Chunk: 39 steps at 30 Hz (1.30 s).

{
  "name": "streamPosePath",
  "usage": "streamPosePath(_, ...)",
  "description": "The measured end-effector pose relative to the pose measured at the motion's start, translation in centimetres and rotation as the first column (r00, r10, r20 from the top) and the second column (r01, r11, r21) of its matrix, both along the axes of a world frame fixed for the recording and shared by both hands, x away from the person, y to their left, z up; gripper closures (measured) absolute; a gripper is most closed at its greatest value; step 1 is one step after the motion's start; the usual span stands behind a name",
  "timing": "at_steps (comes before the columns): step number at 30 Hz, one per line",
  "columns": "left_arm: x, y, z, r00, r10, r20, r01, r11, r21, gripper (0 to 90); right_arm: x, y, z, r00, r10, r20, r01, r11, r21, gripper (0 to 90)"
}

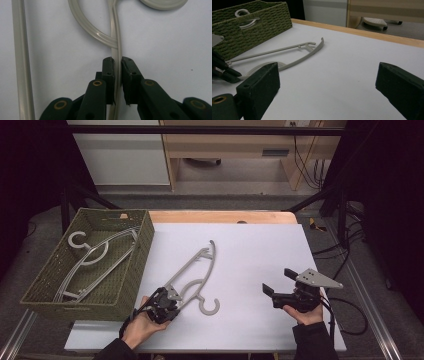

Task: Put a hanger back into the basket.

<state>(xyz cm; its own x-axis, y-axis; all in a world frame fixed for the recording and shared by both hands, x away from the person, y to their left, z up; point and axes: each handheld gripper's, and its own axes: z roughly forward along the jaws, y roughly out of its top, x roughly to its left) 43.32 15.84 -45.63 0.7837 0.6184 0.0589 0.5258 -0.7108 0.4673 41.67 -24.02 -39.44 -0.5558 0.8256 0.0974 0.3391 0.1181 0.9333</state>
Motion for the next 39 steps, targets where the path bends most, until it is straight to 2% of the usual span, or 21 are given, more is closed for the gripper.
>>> streamPosePath(4, -0.2, -0.1, 0.0, 0.9998, -0.007, 0.016, 0.007, 1.0, 0.006, 81.9, 0.0, 0.0, -0.1, 1.0, 0.0, -0.004, 0.0, 1.0, 0.001, 5.6)
streamPosePath(9, -0.3, 0.2, 0.3, 0.9993, -0.011, 0.037, 0.013, 0.9992, -0.039, 82.1, 0.1, -0.1, -0.3, 0.9999, 0.004, -0.01, -0.004, 1.0, -0.007, 5.6)
streamPosePath(14, -0.9, 1.1, 2.1, 0.9956, -0.006, 0.093, 0.015, 0.9951, -0.098, 82.2, 0.1, -0.3, -0.3, 0.9999, -0.004, -0.009, 0.004, 1.0, 0.004, 5.7)
streamPosePath(17, -1.2, 1.6, 3.0, 0.995, -0.008, 0.099, 0.021, 0.9914, -0.129, 82.2, 0.1, -0.2, -0.3, 1.0, 0.001, -0.009, -0.001, 1.0, 0.004, 5.7)
streamPosePath(30, -2.4, 1.9, 5.8, 0.989, -0.044, 0.141, 0.07, 0.9814, -0.179, 82.2, 0.0, -0.5, -0.1, 1.0, -0.005, 0.0, 0.005, 1.0, 0.003, 5.7)
streamPosePath(31, -2.6, 2.0, 6.5, 0.9872, -0.05, 0.151, 0.078, 0.9794, -0.186, 82.2, 0.0, -0.6, -0.1, 1.0, -0.005, -0.001, 0.005, 1.0, 0.002, 5.7)
streamPosePath(36, -3.0, 2.3, 7.9, 0.9832, -0.052, 0.175, 0.089, 0.9732, -0.212, 82.2, 0.0, -0.5, 0.0, 1.0, -0.01, -0.001, 0.01, 1.0, 0.006, 5.6)
streamPosePath(38, -3.3, 2.8, 9.1, 0.979, -0.048, 0.198, 0.093, 0.9698, -0.225, 82.2, -0.1, -0.6, 0.0, 0.9999, -0.011, 0.001, 0.011, 1.0, 0.007, 5.6)
streamPosePath(39, -3.3, 2.8, 9.1, 0.979, -0.048, 0.198, 0.093, 0.9698, -0.225, 82.2, -0.1, -0.6, 0.0, 1.0, -0.009, 0.003, 0.009, 1.0, 0.007, 5.6)
